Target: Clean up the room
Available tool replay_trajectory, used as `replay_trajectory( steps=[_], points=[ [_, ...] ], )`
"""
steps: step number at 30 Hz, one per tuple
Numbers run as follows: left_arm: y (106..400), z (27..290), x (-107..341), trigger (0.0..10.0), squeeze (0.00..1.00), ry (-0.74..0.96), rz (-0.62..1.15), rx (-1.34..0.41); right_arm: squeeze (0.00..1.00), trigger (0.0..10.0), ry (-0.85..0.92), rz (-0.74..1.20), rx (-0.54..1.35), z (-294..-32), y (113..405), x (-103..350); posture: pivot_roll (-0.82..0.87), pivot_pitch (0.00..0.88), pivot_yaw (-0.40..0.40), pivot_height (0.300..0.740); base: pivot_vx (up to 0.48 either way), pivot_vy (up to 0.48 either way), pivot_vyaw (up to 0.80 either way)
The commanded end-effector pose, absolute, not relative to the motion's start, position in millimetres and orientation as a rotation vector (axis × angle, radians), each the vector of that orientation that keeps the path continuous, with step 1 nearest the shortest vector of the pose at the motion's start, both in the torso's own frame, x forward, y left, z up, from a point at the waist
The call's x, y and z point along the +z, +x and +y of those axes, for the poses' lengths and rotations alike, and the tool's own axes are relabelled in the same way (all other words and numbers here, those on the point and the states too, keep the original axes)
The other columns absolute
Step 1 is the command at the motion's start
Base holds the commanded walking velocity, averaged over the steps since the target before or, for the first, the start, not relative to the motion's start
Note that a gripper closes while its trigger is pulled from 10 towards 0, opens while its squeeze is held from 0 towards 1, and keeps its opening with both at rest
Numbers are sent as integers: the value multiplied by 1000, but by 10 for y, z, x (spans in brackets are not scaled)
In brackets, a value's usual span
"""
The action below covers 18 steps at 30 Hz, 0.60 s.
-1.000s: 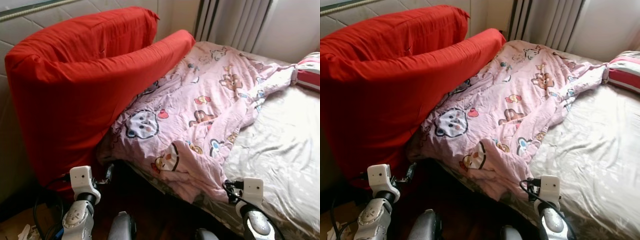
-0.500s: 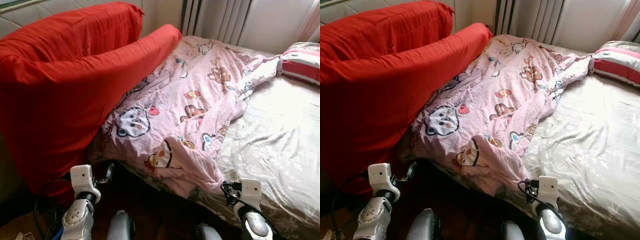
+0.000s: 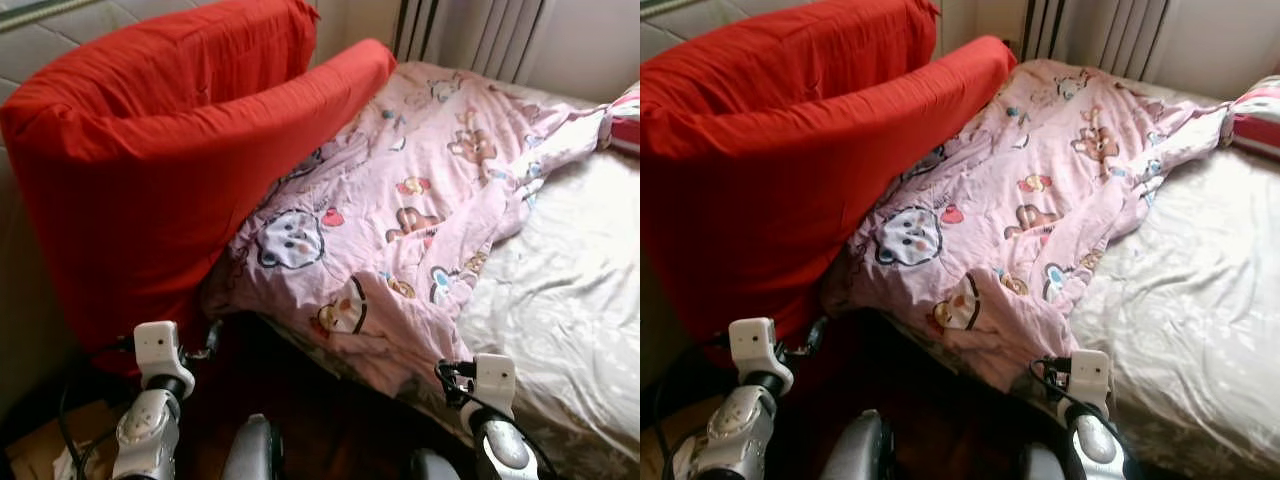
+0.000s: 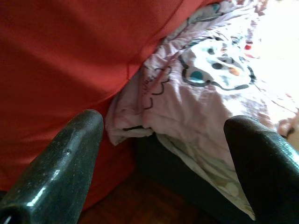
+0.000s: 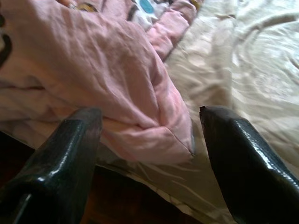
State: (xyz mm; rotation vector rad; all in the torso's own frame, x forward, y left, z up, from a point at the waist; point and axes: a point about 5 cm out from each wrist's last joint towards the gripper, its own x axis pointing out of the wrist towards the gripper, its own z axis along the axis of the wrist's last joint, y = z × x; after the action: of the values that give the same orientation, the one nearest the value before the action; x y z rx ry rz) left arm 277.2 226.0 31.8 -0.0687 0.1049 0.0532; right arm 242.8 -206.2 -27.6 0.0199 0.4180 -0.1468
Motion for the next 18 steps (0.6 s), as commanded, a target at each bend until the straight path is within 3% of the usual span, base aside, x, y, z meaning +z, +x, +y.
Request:
replay_trajectory(
  steps=[1,7,18],
  points=[
    [2786,2240,297,10000,0,-63,131,39,0,10000,25,428,-159,-2069,2403,-297,-17,72,0,621,0,0,0],
    [2811,2238,320,10000,0,-60,126,33,0,10000,36,422,-163,-2056,2419,-288,-15,69,2,621,0,0,0],
    [2816,2238,323,10000,0,-60,126,32,0,10000,39,414,-159,-2039,2435,-277,-13,69,1,621,259,0,0]
  ],
)
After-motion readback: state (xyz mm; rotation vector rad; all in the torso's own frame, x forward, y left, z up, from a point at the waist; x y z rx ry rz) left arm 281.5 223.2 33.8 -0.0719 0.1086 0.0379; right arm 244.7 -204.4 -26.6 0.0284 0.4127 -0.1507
